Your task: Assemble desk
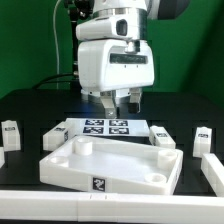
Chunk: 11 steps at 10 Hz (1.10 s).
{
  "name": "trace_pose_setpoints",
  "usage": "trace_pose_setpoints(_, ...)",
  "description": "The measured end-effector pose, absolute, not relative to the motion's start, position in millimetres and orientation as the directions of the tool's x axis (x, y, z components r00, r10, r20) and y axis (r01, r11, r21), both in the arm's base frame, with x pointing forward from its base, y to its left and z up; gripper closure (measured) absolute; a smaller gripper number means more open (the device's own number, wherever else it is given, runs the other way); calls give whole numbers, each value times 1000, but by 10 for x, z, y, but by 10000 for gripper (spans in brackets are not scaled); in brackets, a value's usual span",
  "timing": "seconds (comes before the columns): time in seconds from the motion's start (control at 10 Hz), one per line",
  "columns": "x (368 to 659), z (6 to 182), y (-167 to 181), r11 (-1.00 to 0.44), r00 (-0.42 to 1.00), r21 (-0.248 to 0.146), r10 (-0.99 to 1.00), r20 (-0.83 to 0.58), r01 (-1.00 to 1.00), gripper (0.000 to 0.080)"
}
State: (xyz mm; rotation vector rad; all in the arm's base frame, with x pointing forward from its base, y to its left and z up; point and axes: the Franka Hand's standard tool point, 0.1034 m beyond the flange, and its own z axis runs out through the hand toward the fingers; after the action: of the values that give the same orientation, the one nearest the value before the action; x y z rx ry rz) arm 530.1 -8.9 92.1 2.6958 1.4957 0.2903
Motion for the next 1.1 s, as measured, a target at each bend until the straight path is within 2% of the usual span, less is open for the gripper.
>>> trace_pose_setpoints(0.3, 5250, 867, -59, -522, 508, 121, 851, 130, 844, 150)
trace_pose_setpoints(0.7, 5122, 376, 8, -501, 489, 106, 864, 121, 859, 150)
trace_pose_setpoints(1.1, 5087, 367, 14, -507, 496, 99, 860, 118, 856, 150)
